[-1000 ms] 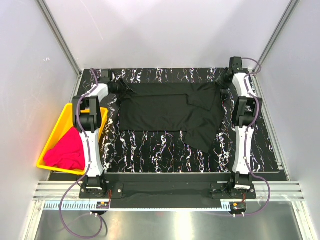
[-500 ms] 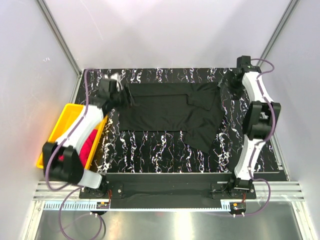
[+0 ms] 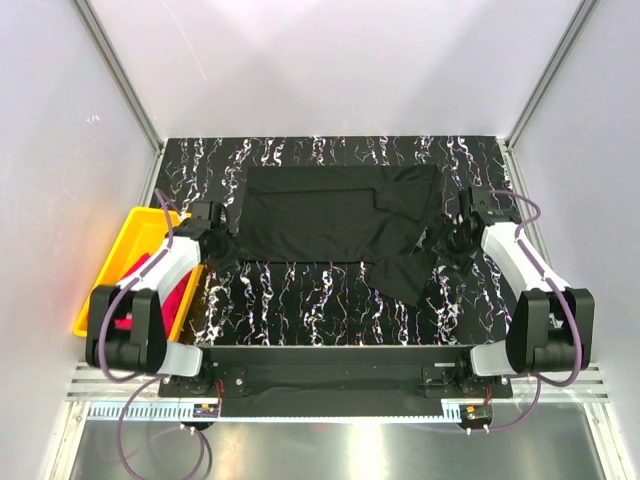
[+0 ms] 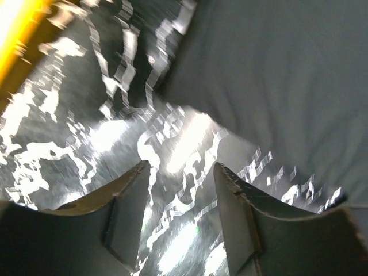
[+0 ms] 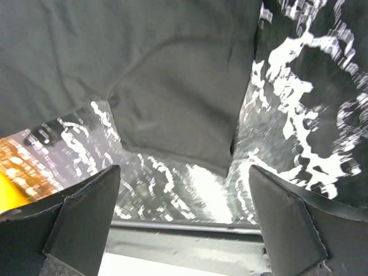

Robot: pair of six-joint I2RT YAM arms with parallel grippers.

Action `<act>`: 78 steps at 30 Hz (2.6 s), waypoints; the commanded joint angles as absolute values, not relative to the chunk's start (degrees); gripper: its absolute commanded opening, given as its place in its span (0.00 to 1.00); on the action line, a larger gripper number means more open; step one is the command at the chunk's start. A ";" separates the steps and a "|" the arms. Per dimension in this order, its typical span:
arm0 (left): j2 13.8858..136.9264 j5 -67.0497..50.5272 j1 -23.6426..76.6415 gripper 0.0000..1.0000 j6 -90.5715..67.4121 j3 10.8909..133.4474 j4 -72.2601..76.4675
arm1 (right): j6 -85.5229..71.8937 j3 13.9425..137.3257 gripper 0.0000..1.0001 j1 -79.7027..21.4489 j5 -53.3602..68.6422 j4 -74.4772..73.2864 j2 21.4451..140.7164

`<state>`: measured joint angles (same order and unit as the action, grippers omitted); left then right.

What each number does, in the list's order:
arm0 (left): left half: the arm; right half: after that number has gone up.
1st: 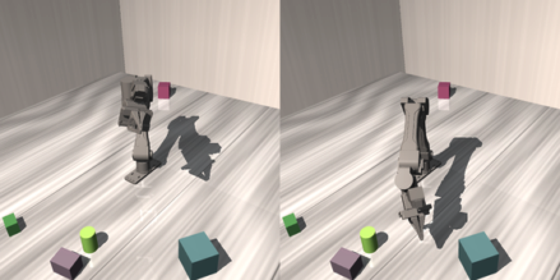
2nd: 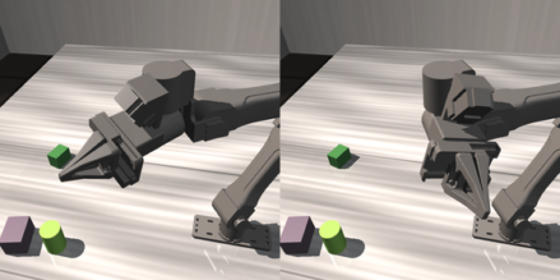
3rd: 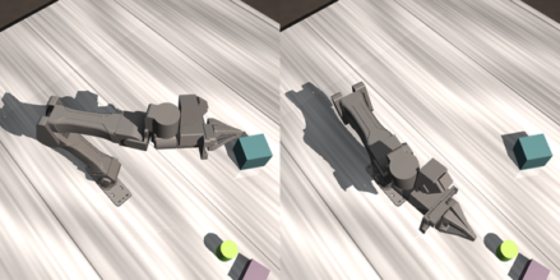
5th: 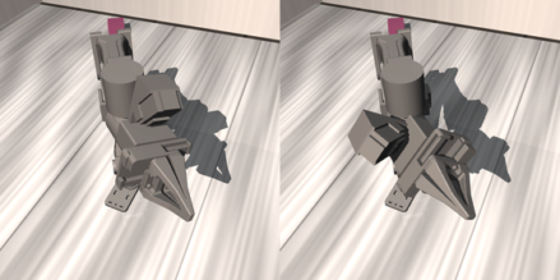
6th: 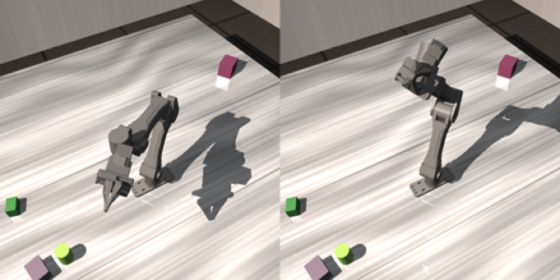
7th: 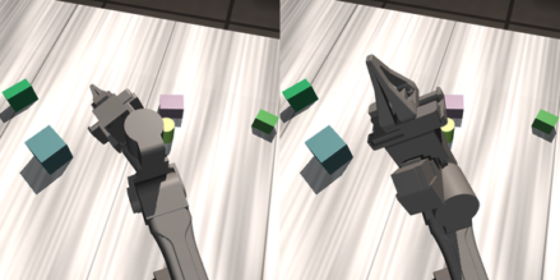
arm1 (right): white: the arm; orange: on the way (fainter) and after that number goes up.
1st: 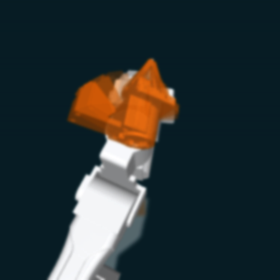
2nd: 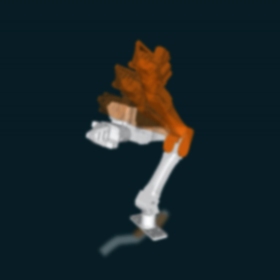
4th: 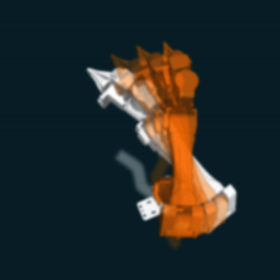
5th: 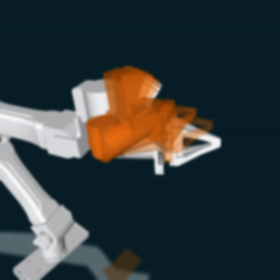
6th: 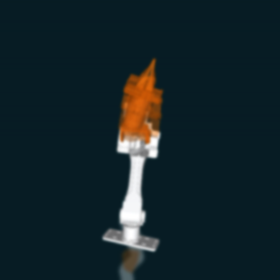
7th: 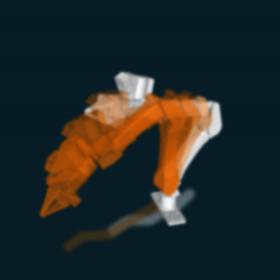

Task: Fold and stack the t-shirts
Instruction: Fold the tshirt

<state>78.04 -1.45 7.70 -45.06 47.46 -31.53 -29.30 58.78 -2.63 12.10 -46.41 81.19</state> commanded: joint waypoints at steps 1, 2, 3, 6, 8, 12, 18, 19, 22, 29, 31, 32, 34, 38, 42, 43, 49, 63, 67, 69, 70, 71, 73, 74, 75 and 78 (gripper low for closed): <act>81.99 -3.08 5.89 0.49 -48.78 47.28 -27.51 | -34.44 55.03 0.99 -1.67 18.80 -40.70 78.84; 82.35 -2.82 5.71 0.47 -49.13 47.46 -27.51 | -35.24 53.28 0.97 -1.58 19.59 -40.43 78.84; 82.35 -1.59 5.63 0.45 -50.70 47.20 -27.42 | -36.03 52.48 0.92 -1.50 20.82 -40.08 78.66; 82.97 -0.18 5.27 0.43 -52.99 46.76 -26.55 | -38.93 49.14 0.79 -1.49 23.10 -38.50 77.17; 83.93 -0.70 5.27 0.43 -53.96 47.02 -25.32 | -39.55 47.55 0.75 -1.58 23.55 -37.09 75.50; 85.69 -0.62 5.19 0.45 -56.24 47.29 -24.00 | -38.59 46.32 0.78 -1.58 24.17 -37.00 74.71; 86.83 2.46 5.10 0.46 -57.74 47.72 -22.42 | -39.90 43.07 0.79 -1.58 24.87 -36.39 73.65; 87.18 2.98 4.92 0.45 -58.01 47.81 -22.24 | -39.90 42.63 0.79 -1.50 24.87 -36.47 73.65; 87.54 4.04 4.83 0.45 -57.83 48.95 -21.45 | -39.20 42.45 0.79 -1.49 24.96 -36.30 73.65; 88.77 4.31 4.66 0.47 -58.53 48.25 -20.65 | -39.20 42.10 0.80 -1.49 24.27 -36.47 73.65; 89.56 3.96 4.66 0.46 -58.62 47.99 -20.65 | -40.60 41.84 0.84 -1.49 22.68 -36.65 73.39; 90.52 3.78 4.66 0.46 -58.71 47.99 -20.65 | -41.04 41.75 0.86 -1.49 21.02 -36.82 73.56; 91.23 3.87 4.66 0.46 -58.80 47.99 -20.83 | -42.01 41.66 0.85 -1.49 19.69 -37.18 74.26; 92.72 4.39 4.57 0.19 -58.10 48.95 -20.83 | -43.07 41.31 0.78 -1.49 18.20 -37.97 76.46; 93.34 3.96 4.57 0.09 -57.13 50.27 -21.09 | -42.45 40.87 0.68 -1.50 14.77 -37.88 78.83; 93.17 3.87 4.57 0.09 -57.04 50.19 -21.09 | -42.36 40.70 0.66 -1.58 13.98 -37.53 79.19; 92.46 3.34 4.57 0.00 -55.73 49.13 -21.18 | -40.78 40.78 0.57 -1.49 13.27 -34.37 83.05; 90.62 1.32 4.57 0.00 -50.54 48.87 -21.09 | -43.85 37.61 0.51 -1.58 14.77 -30.15 84.02; 91.14 0.35 4.57 0.00 -48.52 48.87 -20.74 | -43.95 38.23 0.41 -1.58 13.01 -29.01 84.81; 90.97 -1.04 4.57 0.00 -47.82 48.69 -20.57 | -44.38 38.23 0.31 -1.58 12.75 -28.39 84.73; 90.79 -1.40 4.57 0.00 -47.03 48.60 -20.57 | -44.38 38.49 0.25 -1.58 12.74 -28.30 84.81; 90.53 -1.41 4.57 0.00 -46.67 48.60 -20.57 | -44.56 38.41 0.25 -1.58 12.66 -28.30 84.81; 89.83 -1.32 4.57 0.00 -45.54 48.52 -20.57 | -44.65 38.50 0.09 -1.67 12.66 -28.30 84.90; 89.56 -1.32 4.57 0.00 -45.18 48.52 -20.57 | -44.39 38.24 0.05 -1.58 12.66 -28.21 84.55; 89.30 -1.58 4.57 0.00 -44.83 48.52 -20.48 | -44.30 38.06 0.01 -1.58 12.74 -28.39 84.03; 87.98 -1.76 4.57 0.00 -43.68 48.17 -21.00 | -44.56 36.74 0.00 -1.67 13.18 -30.40 80.96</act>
